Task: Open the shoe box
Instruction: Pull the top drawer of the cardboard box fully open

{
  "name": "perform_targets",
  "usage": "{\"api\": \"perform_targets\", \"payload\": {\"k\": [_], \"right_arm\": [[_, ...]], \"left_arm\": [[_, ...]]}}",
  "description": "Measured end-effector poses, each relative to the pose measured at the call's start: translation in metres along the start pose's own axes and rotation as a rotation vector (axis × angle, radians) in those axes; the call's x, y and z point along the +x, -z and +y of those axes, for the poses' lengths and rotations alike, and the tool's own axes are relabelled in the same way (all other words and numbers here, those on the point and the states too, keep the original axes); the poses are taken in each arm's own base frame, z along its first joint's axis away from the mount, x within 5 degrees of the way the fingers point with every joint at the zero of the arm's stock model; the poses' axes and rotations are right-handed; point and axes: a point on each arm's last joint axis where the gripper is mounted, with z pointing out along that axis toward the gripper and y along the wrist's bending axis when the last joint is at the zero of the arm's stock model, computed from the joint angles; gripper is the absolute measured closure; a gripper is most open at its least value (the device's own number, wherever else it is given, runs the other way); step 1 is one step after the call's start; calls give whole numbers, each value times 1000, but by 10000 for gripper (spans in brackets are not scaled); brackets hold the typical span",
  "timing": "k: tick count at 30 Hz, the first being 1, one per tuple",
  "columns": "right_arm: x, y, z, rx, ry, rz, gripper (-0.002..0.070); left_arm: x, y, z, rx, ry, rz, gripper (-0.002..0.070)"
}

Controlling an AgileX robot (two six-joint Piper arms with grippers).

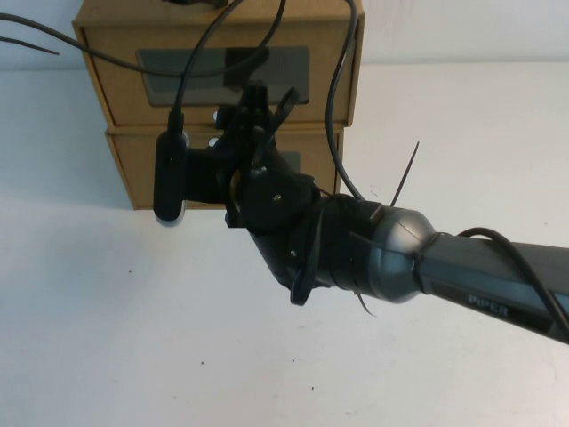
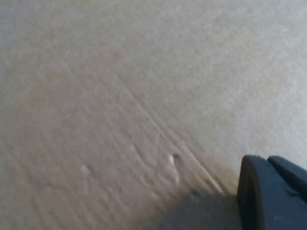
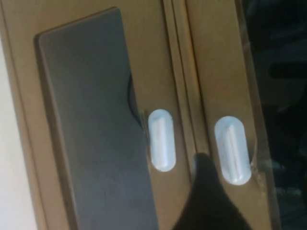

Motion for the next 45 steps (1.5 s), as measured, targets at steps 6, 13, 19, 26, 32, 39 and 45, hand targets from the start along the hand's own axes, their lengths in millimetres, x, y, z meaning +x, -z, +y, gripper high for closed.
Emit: {"api": "perform_targets", "payload": {"k": [6, 13, 19, 26, 32, 39, 45], "right_arm": [[0, -7, 4, -1, 39, 3, 330], [7, -15, 11, -19, 60, 13, 368], [13, -18, 8, -15, 59, 25, 371], [13, -18, 7, -15, 66, 25, 371], [10, -18, 8, -32, 78, -3, 371], [3, -23, 2, -8, 61, -24, 371], [7, -27, -3, -3, 57, -24, 371]], "left_arm": [[0, 0, 0, 0, 0, 0, 680], [0, 0, 0, 0, 0, 0, 680], [0, 0, 0, 0, 0, 0, 680], [0, 0, 0, 0, 0, 0, 680], [0, 0, 0, 0, 0, 0, 680], [0, 0, 0, 0, 0, 0, 680], [0, 0, 0, 0, 0, 0, 680]]}}
